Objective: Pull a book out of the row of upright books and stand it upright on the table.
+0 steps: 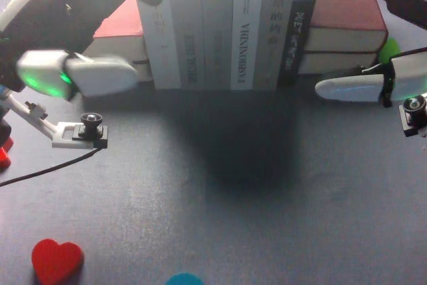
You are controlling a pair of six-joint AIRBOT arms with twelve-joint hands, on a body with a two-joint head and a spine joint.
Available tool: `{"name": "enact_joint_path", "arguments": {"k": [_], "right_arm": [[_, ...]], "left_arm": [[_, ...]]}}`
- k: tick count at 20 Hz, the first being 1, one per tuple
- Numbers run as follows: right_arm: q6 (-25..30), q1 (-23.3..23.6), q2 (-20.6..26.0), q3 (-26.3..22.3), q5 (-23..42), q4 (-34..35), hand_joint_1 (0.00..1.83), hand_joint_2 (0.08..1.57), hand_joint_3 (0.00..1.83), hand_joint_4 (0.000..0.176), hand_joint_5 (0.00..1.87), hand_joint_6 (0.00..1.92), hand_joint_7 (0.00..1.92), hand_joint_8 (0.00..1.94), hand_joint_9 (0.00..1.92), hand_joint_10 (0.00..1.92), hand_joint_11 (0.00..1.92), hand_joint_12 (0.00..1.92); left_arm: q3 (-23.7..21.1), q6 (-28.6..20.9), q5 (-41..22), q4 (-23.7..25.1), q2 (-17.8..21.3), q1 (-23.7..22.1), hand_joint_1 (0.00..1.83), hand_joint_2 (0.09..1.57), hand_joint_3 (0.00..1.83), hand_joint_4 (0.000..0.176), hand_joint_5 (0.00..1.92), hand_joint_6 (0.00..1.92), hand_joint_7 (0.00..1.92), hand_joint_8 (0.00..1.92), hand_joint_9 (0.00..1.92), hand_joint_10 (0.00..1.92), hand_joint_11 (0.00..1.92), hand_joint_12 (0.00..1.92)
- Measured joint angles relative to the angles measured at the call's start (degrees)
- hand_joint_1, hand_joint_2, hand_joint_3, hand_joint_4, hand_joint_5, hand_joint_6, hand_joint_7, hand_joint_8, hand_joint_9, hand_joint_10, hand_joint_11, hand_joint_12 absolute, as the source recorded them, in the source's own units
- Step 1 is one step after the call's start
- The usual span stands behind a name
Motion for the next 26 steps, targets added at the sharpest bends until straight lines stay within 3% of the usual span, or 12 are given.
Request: {"name": "enact_joint_path", "arguments": {"k": [4, 5, 7, 9, 10, 11, 12, 13, 15, 18, 21, 26], "right_arm": [[0.0, 0.0, 0.1, 0.0, 0.0, -0.1, 0.87, 1.00, 0.00, 0.088, 0.38, 0.00, 0.19, 0.00, 0.12, 0.00, 0.00, 0.29], [0.1, 0.3, 0.5, 0.0, -0.2, -0.6, 0.82, 1.01, 0.00, 0.105, 0.36, 0.00, 0.19, 0.00, 0.11, 0.00, 0.00, 0.26], [-0.3, 3.0, 2.1, 0.0, -0.9, -2.5, 0.85, 1.05, 0.01, 0.068, 0.40, 0.01, 0.12, 0.01, 0.02, 0.00, 0.00, 0.05], [-2.9, 7.0, 3.7, 0.0, -1.3, -1.2, 0.85, 1.06, 0.01, 0.065, 0.41, 0.01, 0.11, 0.01, 0.00, 0.00, 0.00, 0.01], [-4.0, 8.2, 4.2, 0.0, -1.6, -0.6, 0.85, 1.06, 0.01, 0.065, 0.41, 0.01, 0.11, 0.01, 0.00, 0.00, 0.00, 0.01], [-5.1, 9.1, 4.7, 0.0, -2.1, -0.2, 0.69, 1.08, 0.01, 0.103, 0.54, 0.02, 0.02, 0.00, 0.00, 0.00, 0.00, 0.00], [-5.6, 9.9, 4.8, 0.1, -3.4, -0.7, 0.60, 1.09, 0.01, 0.043, 0.67, 0.02, 0.00, 0.00, 0.00, 0.00, 0.00, 0.00], [-6.4, 10.2, 4.6, 0.3, -4.4, -1.3, 0.56, 1.09, 0.01, 0.022, 0.70, 0.02, 0.00, 0.00, 0.00, 0.00, 0.00, 0.00], [-7.7, 10.3, 4.2, 0.7, -6.3, -2.1, 0.55, 1.09, 0.00, 0.054, 0.72, 0.01, 0.00, 0.00, 0.00, 0.00, 0.00, 0.00], [-8.2, 11.6, 2.1, 3.0, -9.4, -2.0, 0.48, 1.18, 0.02, 0.003, 0.70, 0.00, 0.00, 0.00, 0.00, 0.00, 0.00, 0.00], [-8.3, 12.8, 0.4, 5.2, -11.7, -2.0, 0.33, 1.13, 0.00, 0.088, 0.61, 0.00, 0.00, 0.00, 0.00, 0.00, 0.00, 0.00], [-8.6, 14.6, -0.2, 7.6, -14.0, -1.9, 0.40, 1.14, 0.01, 0.045, 0.61, 0.00, 0.00, 0.00, 0.00, 0.00, 0.00, 0.00]], "left_arm": [[0.0, 0.0, -0.1, -0.1, 0.0, 0.0, 0.92, 0.78, 0.00, 0.000, 0.29, 0.00, 0.27, 0.00, 0.31, 0.05, 0.00, 1.27], [0.0, 0.0, -0.2, -0.1, 0.0, 0.0, 0.93, 0.78, 0.00, 0.000, 0.29, 0.00, 0.27, 0.00, 0.31, 0.05, 0.00, 1.27], [0.0, 0.0, -0.2, -0.2, 0.0, 0.1, 0.93, 0.78, 0.00, 0.000, 0.30, 0.00, 0.31, 0.01, 0.36, 0.05, 0.00, 1.33], [0.0, 0.0, -0.4, -0.3, 0.0, 0.5, 0.92, 0.78, 0.00, 0.000, 0.30, 0.00, 0.32, 0.01, 0.38, 0.05, 0.00, 1.34], [-0.1, 0.0, -0.5, -0.5, 0.0, 0.7, 0.92, 0.78, 0.00, 0.000, 0.30, 0.00, 0.32, 0.01, 0.38, 0.05, 0.00, 1.34], [-0.2, 0.0, -0.6, -1.0, 0.0, 1.0, 0.87, 0.81, 0.00, 0.000, 0.32, 0.00, 0.35, 0.01, 0.40, 0.05, 0.00, 1.36], [-0.2, 0.0, -1.0, -1.9, 0.0, 1.4, 0.87, 0.86, 0.01, 0.000, 0.32, 0.00, 0.29, 0.00, 0.38, 0.03, 0.00, 1.32], [-0.8, 0.1, -1.5, -3.7, 0.0, 2.0, 0.88, 0.88, 0.01, 0.003, 0.32, 0.00, 0.28, 0.00, 0.38, 0.02, 0.00, 1.30], [-0.9, 0.1, -2.3, -5.3, 0.0, 3.2, 0.87, 0.87, 0.00, 0.040, 0.38, 0.01, 0.33, 0.01, 0.38, 0.01, 0.00, 1.33], [-2.1, 0.1, -3.3, -8.5, 0.4, 5.6, 0.93, 0.87, 0.00, 0.044, 0.39, 0.01, 0.26, 0.00, 0.33, 0.01, 0.00, 1.25], [-2.4, 0.0, -5.0, -10.4, 0.5, 6.3, 0.91, 0.93, 0.01, 0.016, 0.37, 0.00, 0.31, 0.01, 0.36, 0.02, 0.00, 1.22], [-3.6, 0.1, -5.9, -11.6, 0.6, 8.0, 0.89, 0.99, 0.01, 0.027, 0.36, 0.01, 0.27, 0.00, 0.32, 0.00, 0.00, 1.02]]}}
